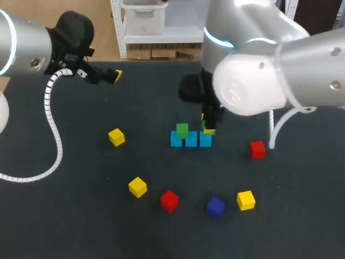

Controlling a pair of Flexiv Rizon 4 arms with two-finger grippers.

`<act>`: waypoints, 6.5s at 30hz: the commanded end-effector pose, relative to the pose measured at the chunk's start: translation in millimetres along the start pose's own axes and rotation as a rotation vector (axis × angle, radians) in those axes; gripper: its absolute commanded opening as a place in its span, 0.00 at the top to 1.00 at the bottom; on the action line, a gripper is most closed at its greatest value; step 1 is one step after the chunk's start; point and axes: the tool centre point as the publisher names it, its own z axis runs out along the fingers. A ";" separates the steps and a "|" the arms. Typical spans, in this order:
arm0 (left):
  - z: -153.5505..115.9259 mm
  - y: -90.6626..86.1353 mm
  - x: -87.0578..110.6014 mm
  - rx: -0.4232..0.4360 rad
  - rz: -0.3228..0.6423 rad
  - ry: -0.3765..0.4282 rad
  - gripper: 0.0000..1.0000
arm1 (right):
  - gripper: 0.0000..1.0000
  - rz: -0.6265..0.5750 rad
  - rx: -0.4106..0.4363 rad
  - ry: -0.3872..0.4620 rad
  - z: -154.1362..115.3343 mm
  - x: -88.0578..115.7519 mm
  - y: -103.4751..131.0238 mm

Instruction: Place the blue cubes, place green cubes on the blue cubes, place the yellow cubes on the green cubes, then place the red cubes on the yellow cubes, and place purple cube on the red cubes.

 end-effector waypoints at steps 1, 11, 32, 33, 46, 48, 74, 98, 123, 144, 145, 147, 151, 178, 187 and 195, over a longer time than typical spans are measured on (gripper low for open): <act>0.3 1.0 1.0 0.004 0.001 -0.004 0.00 | 1.00 0.017 -0.045 0.008 4.5 -10.9 -10.6; 0.3 1.0 1.0 0.004 0.001 -0.004 0.00 | 1.00 0.019 -0.044 0.015 9.7 -17.0 -14.5; 0.3 1.0 1.0 0.004 0.001 -0.004 0.00 | 1.00 0.045 -0.045 0.027 17.1 -19.7 -12.7; 0.3 1.0 1.0 0.004 0.001 -0.004 0.00 | 1.00 0.046 -0.036 0.028 16.9 -19.3 -12.0; 0.3 1.0 1.0 0.004 0.001 -0.004 0.00 | 1.00 0.041 -0.024 0.040 15.6 -16.7 -0.4; 0.3 1.0 1.0 0.004 0.001 -0.004 0.00 | 1.00 0.040 -0.024 0.042 15.8 -15.9 0.6; 0.3 1.0 1.0 0.004 0.001 -0.004 0.00 | 0.73 0.043 -0.016 0.043 20.1 -18.1 -0.1; 0.3 1.0 1.0 0.004 0.001 -0.004 0.00 | 0.68 0.054 0.009 0.064 18.9 -11.7 -5.5; 0.3 1.0 1.0 0.004 0.001 -0.004 0.00 | 0.77 0.046 0.008 0.073 18.6 -9.3 -6.0; 0.3 1.0 1.0 0.004 0.001 -0.004 0.00 | 0.07 0.039 -0.006 0.071 16.4 -5.6 -1.7; 0.3 1.0 1.0 0.004 0.001 -0.004 0.00 | 0.00 0.039 -0.005 0.069 16.3 -5.7 -1.7; 0.3 1.0 1.0 0.004 0.001 -0.004 0.00 | 0.00 0.044 -0.006 0.064 15.9 -6.4 -1.7; 0.3 1.0 1.0 0.004 0.001 -0.004 0.00 | 0.00 0.044 -0.005 0.063 16.4 -7.3 -1.5; 0.3 1.0 1.0 0.004 0.001 -0.004 0.00 | 0.00 0.087 0.007 0.011 4.0 -9.4 -3.0; 0.3 1.0 1.0 0.004 0.001 -0.004 0.00 | 0.00 0.157 0.023 -0.088 -36.6 15.7 16.3; 0.3 1.0 1.0 0.004 0.001 -0.004 0.00 | 0.00 0.033 0.005 -0.094 -52.6 43.6 55.4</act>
